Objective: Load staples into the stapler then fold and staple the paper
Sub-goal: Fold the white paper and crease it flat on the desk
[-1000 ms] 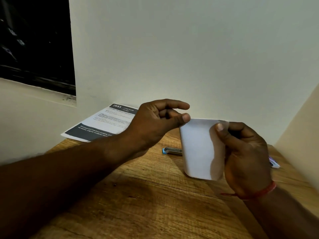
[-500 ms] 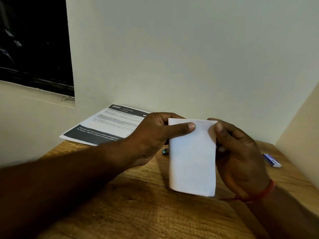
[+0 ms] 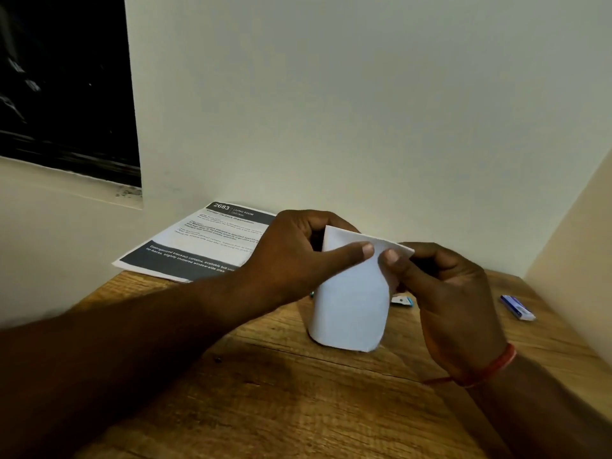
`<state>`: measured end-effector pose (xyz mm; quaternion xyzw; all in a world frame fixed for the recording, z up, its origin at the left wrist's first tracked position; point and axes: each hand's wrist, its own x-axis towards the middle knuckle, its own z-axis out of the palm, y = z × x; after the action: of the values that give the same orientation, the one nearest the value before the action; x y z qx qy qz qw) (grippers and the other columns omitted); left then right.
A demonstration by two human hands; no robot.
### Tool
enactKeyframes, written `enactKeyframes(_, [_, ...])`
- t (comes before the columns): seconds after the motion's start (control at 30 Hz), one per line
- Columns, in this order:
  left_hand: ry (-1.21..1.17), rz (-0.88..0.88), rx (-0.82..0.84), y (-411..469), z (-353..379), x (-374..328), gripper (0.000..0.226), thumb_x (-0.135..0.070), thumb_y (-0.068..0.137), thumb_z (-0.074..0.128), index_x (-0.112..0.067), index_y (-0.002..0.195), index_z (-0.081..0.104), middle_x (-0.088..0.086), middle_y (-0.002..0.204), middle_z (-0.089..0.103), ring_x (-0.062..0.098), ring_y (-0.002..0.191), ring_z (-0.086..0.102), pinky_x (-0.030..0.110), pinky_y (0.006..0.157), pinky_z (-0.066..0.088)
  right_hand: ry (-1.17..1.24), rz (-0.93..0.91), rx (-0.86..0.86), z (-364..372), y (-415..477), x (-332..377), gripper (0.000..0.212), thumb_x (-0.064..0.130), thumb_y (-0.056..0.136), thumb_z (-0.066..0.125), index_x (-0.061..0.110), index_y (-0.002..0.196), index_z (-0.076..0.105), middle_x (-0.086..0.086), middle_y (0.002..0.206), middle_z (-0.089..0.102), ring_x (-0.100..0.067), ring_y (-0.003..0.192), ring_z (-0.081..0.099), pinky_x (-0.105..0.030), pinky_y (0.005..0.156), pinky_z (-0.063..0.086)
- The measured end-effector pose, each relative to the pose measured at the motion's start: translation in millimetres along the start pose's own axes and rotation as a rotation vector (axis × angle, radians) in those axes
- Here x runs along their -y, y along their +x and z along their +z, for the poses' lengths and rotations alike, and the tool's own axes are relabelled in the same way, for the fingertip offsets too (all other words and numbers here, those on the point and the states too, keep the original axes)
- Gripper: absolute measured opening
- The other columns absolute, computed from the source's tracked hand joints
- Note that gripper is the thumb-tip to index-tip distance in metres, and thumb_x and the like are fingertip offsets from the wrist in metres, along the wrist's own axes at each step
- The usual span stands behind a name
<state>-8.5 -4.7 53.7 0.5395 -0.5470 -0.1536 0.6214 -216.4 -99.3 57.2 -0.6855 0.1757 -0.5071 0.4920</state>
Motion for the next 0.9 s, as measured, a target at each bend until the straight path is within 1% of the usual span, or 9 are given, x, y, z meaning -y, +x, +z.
enactKeyframes(0.1, [-0.055, 0.097, -0.039, 1.4, 0.8, 1.9, 0.012, -0.028, 0.094, 0.093, -0.021, 0.1, 0.086, -0.003, 0.098, 0.088, 0.015, 0.094, 0.086, 0.03, 0.077, 0.068, -0.017, -0.076, -0.034, -6.1, 3.3, -1.1, 0.016, 0.035, 0.084, 0.084, 0.025, 0.096, 0.087, -0.001, 0.096, 0.087, -0.012, 0.084, 0.079, -0.023, 0.071, 0.063])
enactKeyframes(0.27, [-0.173, 0.127, -0.093, 5.7, -1.2, 2.3, 0.006, -0.015, 0.098, 0.089, -0.021, 0.099, 0.087, 0.004, 0.102, 0.088, 0.015, 0.097, 0.082, 0.03, 0.09, 0.066, 0.028, -0.07, -0.088, -11.2, 9.1, -6.2, 0.026, 0.03, 0.086, 0.083, 0.01, 0.102, 0.083, 0.002, 0.091, 0.084, -0.009, 0.082, 0.074, -0.023, 0.071, 0.06])
enactKeyframes(0.37, [-0.217, 0.1, -0.09, 7.0, -3.5, -1.5, 0.01, -0.012, 0.098, 0.088, -0.022, 0.097, 0.088, 0.002, 0.099, 0.088, 0.013, 0.097, 0.083, 0.025, 0.088, 0.064, 0.055, -0.053, -0.078, -13.6, 11.1, -8.2, 0.023, 0.029, 0.086, 0.084, 0.01, 0.099, 0.083, 0.0, 0.089, 0.082, -0.012, 0.078, 0.072, -0.024, 0.067, 0.059])
enactKeyframes(0.5, [-0.361, -0.07, -0.009, 10.7, -7.6, -9.1, 0.012, -0.009, 0.098, 0.086, -0.015, 0.088, 0.088, 0.006, 0.085, 0.084, 0.018, 0.078, 0.081, 0.028, 0.074, 0.065, 0.069, 0.017, -0.022, -17.7, 13.9, -3.8, 0.025, 0.032, 0.083, 0.087, 0.009, 0.092, 0.082, -0.011, 0.088, 0.079, -0.024, 0.074, 0.068, -0.032, 0.061, 0.058])
enactKeyframes(0.57, [-0.371, -0.229, 0.054, 14.9, -10.9, -9.9, 0.016, -0.01, 0.097, 0.085, -0.014, 0.082, 0.086, 0.011, 0.082, 0.081, 0.021, 0.068, 0.076, 0.03, 0.065, 0.064, 0.044, 0.153, 0.035, -22.1, 19.8, -1.9, 0.035, 0.029, 0.079, 0.089, -0.002, 0.089, 0.077, -0.016, 0.085, 0.077, -0.028, 0.069, 0.067, -0.035, 0.056, 0.055])
enactKeyframes(0.63, [-0.286, -0.406, 0.166, 18.6, -15.4, -5.6, 0.021, -0.008, 0.097, 0.083, -0.011, 0.076, 0.085, 0.016, 0.079, 0.079, 0.021, 0.062, 0.074, 0.029, 0.056, 0.063, -0.05, 0.337, 0.104, -28.6, 27.0, -2.6, 0.05, 0.019, 0.081, 0.089, -0.021, 0.095, 0.063, -0.022, 0.08, 0.071, -0.03, 0.061, 0.061, -0.033, 0.049, 0.048])
enactKeyframes(0.67, [-0.216, -0.494, 0.254, 19.5, -17.5, -2.8, 0.024, -0.007, 0.098, 0.081, -0.01, 0.074, 0.084, 0.017, 0.078, 0.079, 0.021, 0.059, 0.073, 0.028, 0.054, 0.062, -0.118, 0.433, 0.154, -31.6, 29.5, -3.2, 0.048, 0.013, 0.085, 0.088, -0.024, 0.096, 0.06, -0.025, 0.081, 0.069, -0.031, 0.061, 0.059, -0.033, 0.048, 0.046])
enactKeyframes(0.8, [0.118, -0.708, 0.604, 15.6, -19.5, 5.9, 0.019, -0.009, 0.101, 0.081, -0.004, 0.083, 0.08, 0.012, 0.075, 0.078, 0.019, 0.057, 0.072, 0.028, 0.053, 0.062, -0.369, 0.691, 0.416, -35.3, 27.7, -8.5, 0.017, 0.005, 0.09, 0.087, -0.008, 0.089, 0.076, -0.028, 0.085, 0.073, -0.027, 0.06, 0.063, -0.029, 0.047, 0.046])
enactKeyframes(0.9, [0.306, -0.703, 0.706, 15.5, -20.2, 4.7, 0.012, -0.014, 0.101, 0.083, -0.003, 0.097, 0.08, 0.006, 0.073, 0.077, 0.014, 0.055, 0.071, 0.025, 0.05, 0.057, -0.515, 0.713, 0.505, -33.1, 24.9, -15.3, 0.023, 0.007, 0.088, 0.091, -0.011, 0.088, 0.076, -0.026, 0.077, 0.074, -0.02, 0.043, 0.056, -0.024, 0.042, 0.042])
